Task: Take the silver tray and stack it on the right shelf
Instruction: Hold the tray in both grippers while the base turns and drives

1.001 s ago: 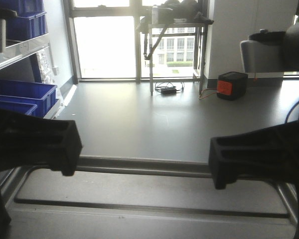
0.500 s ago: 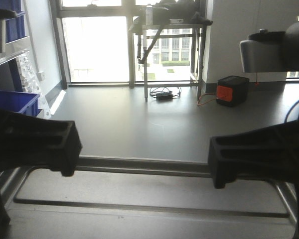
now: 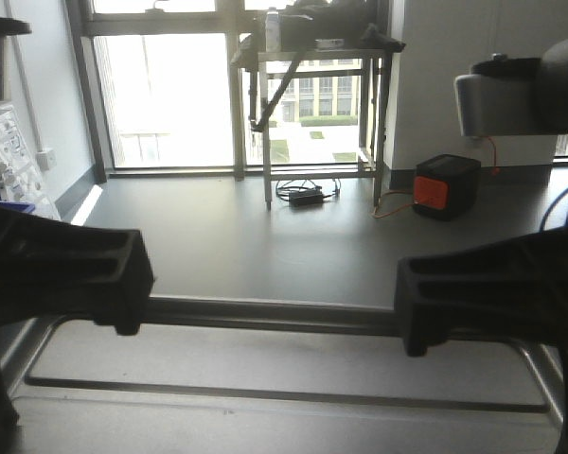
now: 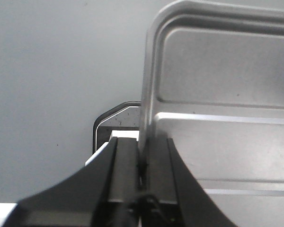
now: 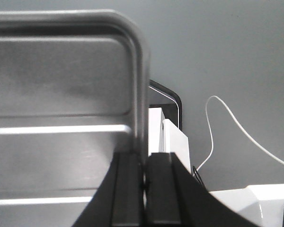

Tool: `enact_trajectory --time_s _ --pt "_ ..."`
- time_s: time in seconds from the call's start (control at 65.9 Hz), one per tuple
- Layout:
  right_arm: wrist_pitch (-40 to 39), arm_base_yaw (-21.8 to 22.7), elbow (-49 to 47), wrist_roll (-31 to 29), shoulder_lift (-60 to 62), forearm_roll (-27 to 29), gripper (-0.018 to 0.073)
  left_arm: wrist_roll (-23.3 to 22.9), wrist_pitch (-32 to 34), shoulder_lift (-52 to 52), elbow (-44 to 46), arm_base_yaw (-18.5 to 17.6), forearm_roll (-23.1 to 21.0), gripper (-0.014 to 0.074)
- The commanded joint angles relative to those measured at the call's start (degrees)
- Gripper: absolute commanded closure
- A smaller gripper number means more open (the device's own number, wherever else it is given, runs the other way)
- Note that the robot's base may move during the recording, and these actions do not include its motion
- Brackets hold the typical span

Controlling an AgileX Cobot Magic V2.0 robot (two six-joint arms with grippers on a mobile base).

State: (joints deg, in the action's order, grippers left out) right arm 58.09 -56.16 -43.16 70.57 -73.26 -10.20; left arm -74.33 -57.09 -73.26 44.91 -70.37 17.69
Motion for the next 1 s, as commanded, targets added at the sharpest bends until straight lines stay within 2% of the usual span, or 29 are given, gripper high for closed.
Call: enact_trajectory --time_s 0.0,0.986 --pt "15.95 0.62 -0.25 -0.5 1.23 -5.0 0.0489 -0.18 -19.6 1.18 0.51 0.19 4.59 0.0697" --pt "16.0 0.62 -0.3 -0.5 1.23 -5.0 0.0489 -0.18 -19.6 1.18 0.51 0.19 4.59 0.0697"
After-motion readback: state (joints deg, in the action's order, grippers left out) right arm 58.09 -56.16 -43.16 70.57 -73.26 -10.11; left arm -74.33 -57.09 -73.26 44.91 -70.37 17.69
